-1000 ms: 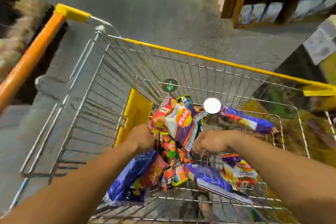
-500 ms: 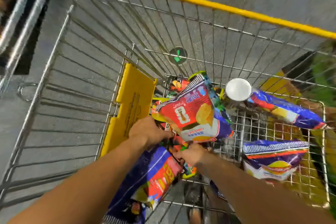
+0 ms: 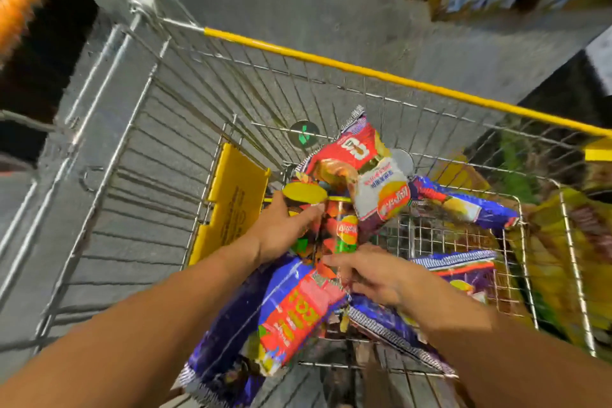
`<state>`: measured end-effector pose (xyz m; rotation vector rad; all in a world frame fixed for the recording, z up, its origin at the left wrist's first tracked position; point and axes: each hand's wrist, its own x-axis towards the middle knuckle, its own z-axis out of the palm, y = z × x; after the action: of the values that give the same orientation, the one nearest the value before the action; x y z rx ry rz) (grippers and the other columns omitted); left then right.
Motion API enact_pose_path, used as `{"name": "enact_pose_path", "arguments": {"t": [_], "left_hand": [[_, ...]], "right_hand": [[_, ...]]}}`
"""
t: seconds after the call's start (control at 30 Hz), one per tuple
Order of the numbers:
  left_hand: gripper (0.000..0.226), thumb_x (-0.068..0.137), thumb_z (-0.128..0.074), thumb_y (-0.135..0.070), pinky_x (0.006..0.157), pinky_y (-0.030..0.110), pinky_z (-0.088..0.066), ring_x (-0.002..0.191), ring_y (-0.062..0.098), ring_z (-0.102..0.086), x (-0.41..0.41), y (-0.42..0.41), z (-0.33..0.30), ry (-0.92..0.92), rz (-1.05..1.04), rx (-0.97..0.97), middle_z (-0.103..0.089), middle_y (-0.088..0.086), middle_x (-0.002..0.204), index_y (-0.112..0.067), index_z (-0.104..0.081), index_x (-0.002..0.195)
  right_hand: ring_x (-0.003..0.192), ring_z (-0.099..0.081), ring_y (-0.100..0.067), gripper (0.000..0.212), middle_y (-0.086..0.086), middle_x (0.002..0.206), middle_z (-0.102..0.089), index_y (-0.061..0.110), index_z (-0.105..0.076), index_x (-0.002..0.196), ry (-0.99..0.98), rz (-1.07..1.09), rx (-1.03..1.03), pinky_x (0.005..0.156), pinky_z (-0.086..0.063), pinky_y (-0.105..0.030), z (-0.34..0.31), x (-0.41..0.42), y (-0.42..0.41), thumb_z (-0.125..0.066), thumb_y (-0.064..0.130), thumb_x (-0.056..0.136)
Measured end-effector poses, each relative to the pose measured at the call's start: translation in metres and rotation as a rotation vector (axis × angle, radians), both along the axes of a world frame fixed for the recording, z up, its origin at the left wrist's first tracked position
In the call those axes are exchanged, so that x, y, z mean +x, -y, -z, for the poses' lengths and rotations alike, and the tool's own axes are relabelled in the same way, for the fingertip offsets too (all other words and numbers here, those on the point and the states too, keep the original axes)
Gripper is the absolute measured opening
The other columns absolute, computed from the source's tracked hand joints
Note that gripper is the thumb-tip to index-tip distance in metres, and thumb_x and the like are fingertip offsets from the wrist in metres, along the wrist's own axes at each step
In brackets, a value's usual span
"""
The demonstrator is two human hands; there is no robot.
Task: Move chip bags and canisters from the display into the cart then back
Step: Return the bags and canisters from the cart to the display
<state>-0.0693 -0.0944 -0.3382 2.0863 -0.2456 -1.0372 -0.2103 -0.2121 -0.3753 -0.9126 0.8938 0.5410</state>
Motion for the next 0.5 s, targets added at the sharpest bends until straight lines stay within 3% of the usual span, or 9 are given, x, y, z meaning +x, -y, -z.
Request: {"name": "enact_pose_path", "arguments": {"t": [0.1, 0.17, 0.3, 0.37, 0.43, 0.5], "left_hand": [[0.051, 0.071, -0.079, -0.054, 0.081, 0.028, -0.051, 0.086, 0.008, -0.062, -0.010, 0.002, -0.023, -0.003, 0.029, -0.113, -0.068, -0.016, 0.091, -0.032, -0.058, 0.111], [0.051, 0.070, -0.080, -0.055, 0.074, 0.022, -0.050, 0.080, 0.007, -0.063, -0.018, 0.007, -0.043, 0.035, 0.059, -0.171, -0.069, -0.015, 0.088, -0.030, -0.062, 0.112], [0.023, 0.086, -0.074, -0.019, 0.065, 0.003, -0.046, 0.071, -0.014, -0.062, -0.037, 0.024, -0.087, 0.066, 0.094, -0.308, -0.068, -0.013, 0.092, -0.024, -0.062, 0.105], [0.029, 0.085, -0.073, -0.027, 0.075, 0.007, -0.049, 0.088, -0.011, -0.065, -0.047, 0.032, -0.110, 0.046, 0.140, -0.349, -0.072, -0.010, 0.104, -0.024, -0.063, 0.112], [0.047, 0.080, -0.071, -0.052, 0.088, 0.021, -0.051, 0.106, 0.001, -0.066, -0.060, 0.046, -0.130, 0.045, 0.178, -0.361, -0.071, -0.013, 0.113, -0.028, -0.063, 0.120], [0.058, 0.077, -0.062, -0.067, 0.096, 0.029, -0.046, 0.115, 0.007, -0.061, -0.073, 0.060, -0.143, 0.061, 0.185, -0.369, -0.067, -0.018, 0.118, -0.031, -0.060, 0.123]], "right_hand": [[0.071, -0.071, -0.010, 0.011, -0.005, 0.087, -0.077, 0.012, -0.073, 0.089, 0.048, -0.017, -0.012, 0.066, -0.057, -0.023, -0.030, -0.024, 0.006, -0.070, 0.002, 0.086], [0.078, -0.071, -0.012, 0.016, -0.008, 0.098, -0.076, 0.011, -0.072, 0.098, 0.064, -0.055, -0.039, 0.064, -0.054, -0.020, -0.050, -0.044, 0.010, -0.075, 0.007, 0.083], [0.109, -0.067, -0.027, 0.066, -0.012, 0.115, -0.073, 0.012, -0.065, 0.121, 0.110, -0.060, -0.124, 0.094, -0.054, -0.038, -0.086, -0.076, 0.026, -0.091, 0.022, 0.061], [0.114, -0.066, -0.023, 0.076, -0.006, 0.117, -0.073, 0.019, -0.059, 0.127, 0.152, -0.040, -0.198, 0.101, -0.051, -0.044, -0.108, -0.088, 0.034, -0.094, 0.022, 0.060], [0.110, -0.068, -0.019, 0.067, -0.001, 0.115, -0.074, 0.023, -0.054, 0.130, 0.159, 0.032, -0.260, 0.094, -0.052, -0.038, -0.133, -0.103, 0.046, -0.086, 0.012, 0.072], [0.105, -0.067, -0.016, 0.063, 0.003, 0.109, -0.075, 0.024, -0.052, 0.133, 0.174, 0.046, -0.300, 0.092, -0.050, -0.034, -0.155, -0.114, 0.055, -0.083, 0.018, 0.078]]}}
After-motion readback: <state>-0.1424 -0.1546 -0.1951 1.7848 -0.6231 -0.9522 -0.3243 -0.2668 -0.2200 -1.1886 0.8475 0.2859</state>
